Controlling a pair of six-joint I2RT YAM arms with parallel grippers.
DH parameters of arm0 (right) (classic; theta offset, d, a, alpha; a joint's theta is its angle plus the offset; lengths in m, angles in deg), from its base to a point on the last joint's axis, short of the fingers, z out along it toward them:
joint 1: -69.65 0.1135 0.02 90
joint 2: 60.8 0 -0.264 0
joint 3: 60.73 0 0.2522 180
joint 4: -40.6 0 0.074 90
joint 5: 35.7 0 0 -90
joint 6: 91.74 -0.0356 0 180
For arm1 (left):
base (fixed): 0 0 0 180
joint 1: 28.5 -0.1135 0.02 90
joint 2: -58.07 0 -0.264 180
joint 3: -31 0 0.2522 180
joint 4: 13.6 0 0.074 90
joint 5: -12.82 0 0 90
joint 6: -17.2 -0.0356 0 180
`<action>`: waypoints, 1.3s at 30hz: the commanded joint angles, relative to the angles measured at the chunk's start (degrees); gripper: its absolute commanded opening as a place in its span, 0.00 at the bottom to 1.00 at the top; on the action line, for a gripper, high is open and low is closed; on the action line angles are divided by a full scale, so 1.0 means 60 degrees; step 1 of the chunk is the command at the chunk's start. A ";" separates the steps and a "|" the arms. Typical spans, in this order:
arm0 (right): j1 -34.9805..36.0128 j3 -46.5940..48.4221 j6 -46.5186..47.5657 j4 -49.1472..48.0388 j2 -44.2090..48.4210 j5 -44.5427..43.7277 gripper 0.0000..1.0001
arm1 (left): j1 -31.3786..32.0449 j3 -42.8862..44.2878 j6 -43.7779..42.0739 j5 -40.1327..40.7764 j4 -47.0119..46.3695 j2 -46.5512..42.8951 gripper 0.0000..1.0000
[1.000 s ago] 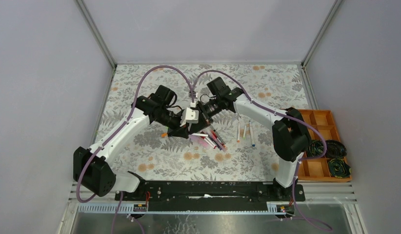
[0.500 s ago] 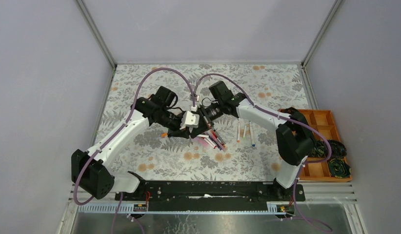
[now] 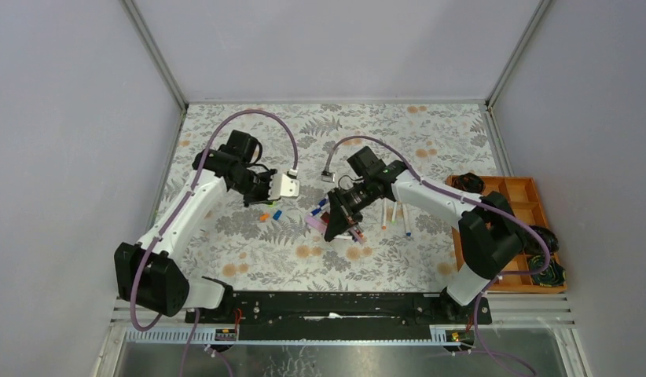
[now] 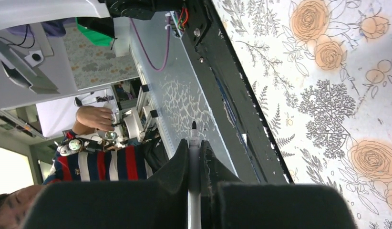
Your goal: Open the pen caps
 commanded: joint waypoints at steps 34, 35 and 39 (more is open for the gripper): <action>-0.2280 -0.2042 -0.2141 -0.1197 0.0460 -1.3334 0.17 | -0.0253 -0.3939 0.4105 0.0904 -0.5254 0.0861 0.56; -0.2265 -0.2041 -0.2107 -0.1213 0.0476 -1.3298 0.19 | -0.0251 -0.3731 0.4176 0.0731 -0.5006 0.0791 0.65; -0.2262 -0.1966 -0.1995 -0.1124 0.0532 -1.3233 0.30 | -0.0251 -0.2730 0.4623 0.0076 -0.3938 0.0444 0.98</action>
